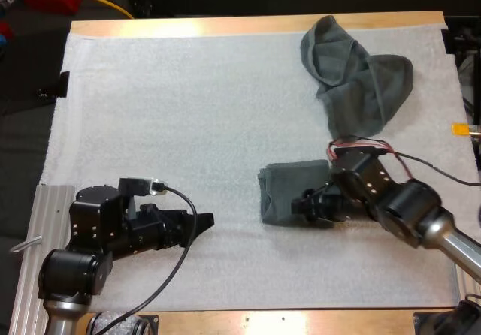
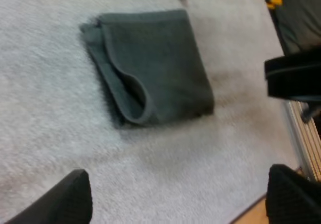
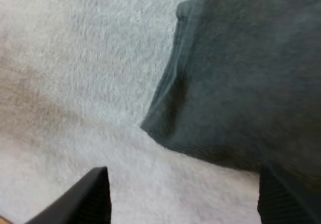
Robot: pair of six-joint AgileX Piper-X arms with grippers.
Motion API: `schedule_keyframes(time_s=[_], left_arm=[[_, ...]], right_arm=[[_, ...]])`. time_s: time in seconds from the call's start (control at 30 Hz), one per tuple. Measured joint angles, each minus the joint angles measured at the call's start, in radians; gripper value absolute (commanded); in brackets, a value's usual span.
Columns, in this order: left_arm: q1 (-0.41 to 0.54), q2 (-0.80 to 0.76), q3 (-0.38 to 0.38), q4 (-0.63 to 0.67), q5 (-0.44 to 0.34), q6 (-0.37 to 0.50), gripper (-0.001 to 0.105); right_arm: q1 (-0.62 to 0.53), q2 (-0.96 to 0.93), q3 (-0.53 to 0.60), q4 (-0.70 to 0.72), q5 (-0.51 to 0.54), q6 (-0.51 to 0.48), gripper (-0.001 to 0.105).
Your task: Pick towel from pile, fold and stack
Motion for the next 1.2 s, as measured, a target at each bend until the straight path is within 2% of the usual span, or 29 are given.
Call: schedule_keyframes(time_s=[0.5,0.93,1.07,1.2], left_arm=[[-0.022,0.038,0.0,-0.074,-0.008,0.0,0.07],[-0.025,0.278,0.0,-0.213,-0.008,-0.006,0.07],[-0.066,0.364,0.0,-0.257,-0.011,-0.02,0.07],[-0.129,0.455,0.0,-0.342,-0.055,-0.063,0.07]], right_arm=[[0.0,-0.284,0.0,0.025,-0.011,-0.005,0.061],[0.0,-0.305,0.0,0.033,-0.047,-0.005,0.061],[0.0,-0.305,0.0,0.033,-0.047,-0.005,0.061],[0.0,-0.305,0.0,0.033,-0.047,-0.005,0.061]])
